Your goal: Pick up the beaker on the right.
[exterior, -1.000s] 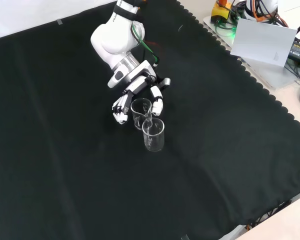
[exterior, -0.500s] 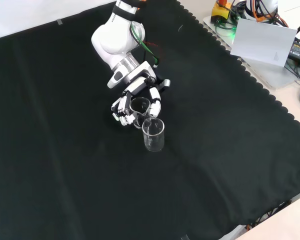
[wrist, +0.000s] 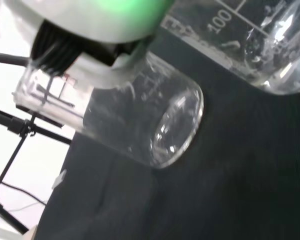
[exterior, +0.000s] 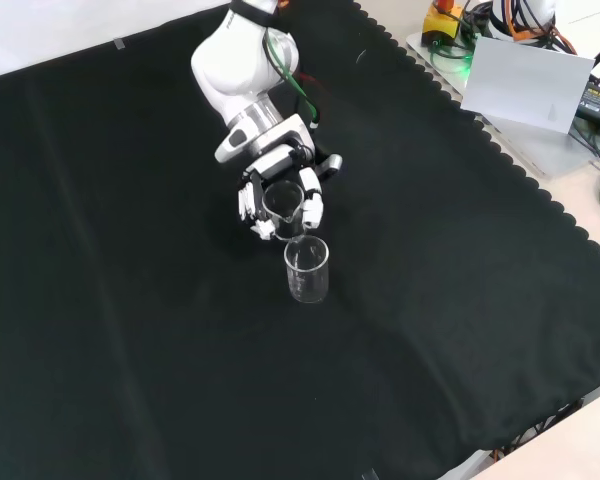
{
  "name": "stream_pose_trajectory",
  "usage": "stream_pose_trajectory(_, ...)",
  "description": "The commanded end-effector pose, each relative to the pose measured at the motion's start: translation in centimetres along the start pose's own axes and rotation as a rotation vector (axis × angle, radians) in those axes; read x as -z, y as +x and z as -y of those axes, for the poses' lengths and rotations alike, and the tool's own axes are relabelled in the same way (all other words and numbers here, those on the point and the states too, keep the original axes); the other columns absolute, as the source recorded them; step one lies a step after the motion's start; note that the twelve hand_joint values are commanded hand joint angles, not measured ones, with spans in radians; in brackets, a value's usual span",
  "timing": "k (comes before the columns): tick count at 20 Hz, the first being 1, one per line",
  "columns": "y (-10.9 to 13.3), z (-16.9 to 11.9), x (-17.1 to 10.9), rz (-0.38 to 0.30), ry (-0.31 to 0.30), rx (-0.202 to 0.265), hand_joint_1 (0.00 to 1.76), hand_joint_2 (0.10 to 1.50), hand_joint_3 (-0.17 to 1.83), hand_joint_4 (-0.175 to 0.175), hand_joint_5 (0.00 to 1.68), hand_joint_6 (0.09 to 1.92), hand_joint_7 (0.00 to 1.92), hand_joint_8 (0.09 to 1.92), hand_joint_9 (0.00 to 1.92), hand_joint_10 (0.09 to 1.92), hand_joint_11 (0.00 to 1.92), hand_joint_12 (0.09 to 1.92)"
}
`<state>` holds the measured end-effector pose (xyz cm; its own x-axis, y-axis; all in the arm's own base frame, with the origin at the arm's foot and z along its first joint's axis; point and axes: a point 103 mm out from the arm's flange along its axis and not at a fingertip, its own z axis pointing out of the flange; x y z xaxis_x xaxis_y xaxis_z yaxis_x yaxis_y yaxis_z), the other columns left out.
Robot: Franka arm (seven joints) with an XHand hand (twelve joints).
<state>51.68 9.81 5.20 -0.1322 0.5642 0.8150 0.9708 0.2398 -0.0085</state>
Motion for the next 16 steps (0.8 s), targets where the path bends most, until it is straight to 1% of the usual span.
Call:
stream_pose_trajectory(1,1.5,-0.3,3.6,0.098,-0.085,0.026,1.18,0.62,0.59,0.073,1.53,0.14,1.64,0.09,1.52,0.11,1.14,0.88)
stream_pose_trajectory(2,1.8,-0.2,3.9,0.115,-0.088,0.032,1.19,0.62,0.59,0.068,1.54,0.11,1.68,0.09,1.57,0.1,1.19,0.86)
stream_pose_trajectory(4,2.1,-0.1,4.5,0.145,-0.084,0.043,1.19,0.62,0.6,0.041,1.56,0.09,1.76,0.09,1.63,0.09,1.27,0.81)
stream_pose_trajectory(5,2.3,0.0,4.8,0.157,-0.079,0.046,1.2,0.61,0.6,0.024,1.57,0.09,1.78,0.09,1.66,0.09,1.3,0.79)
stream_pose_trajectory(7,2.8,0.1,5.3,0.174,-0.074,0.051,1.2,0.6,0.62,-0.022,1.58,0.09,1.82,0.09,1.7,0.09,1.36,0.75)
stream_pose_trajectory(8,3.1,0.2,5.4,0.179,-0.071,0.053,1.21,0.6,0.62,-0.038,1.58,0.09,1.82,0.09,1.72,0.09,1.37,0.74)
stream_pose_trajectory(10,3.5,0.3,5.7,0.191,-0.062,0.055,1.21,0.6,0.63,-0.052,1.59,0.09,1.83,0.09,1.73,0.09,1.39,0.73)
stream_pose_trajectory(12,4.0,0.5,6.0,0.206,-0.054,0.059,1.21,0.59,0.63,-0.082,1.59,0.09,1.83,0.09,1.73,0.09,1.4,0.72)
stream_pose_trajectory(13,4.3,0.5,6.0,0.214,-0.051,0.06,1.22,0.59,0.63,-0.089,1.59,0.09,1.83,0.09,1.73,0.09,1.4,0.72)
stream_pose_trajectory(16,4.9,0.6,6.2,0.233,-0.038,0.062,1.22,0.59,0.63,-0.098,1.59,0.09,1.83,0.09,1.74,0.09,1.41,0.72)
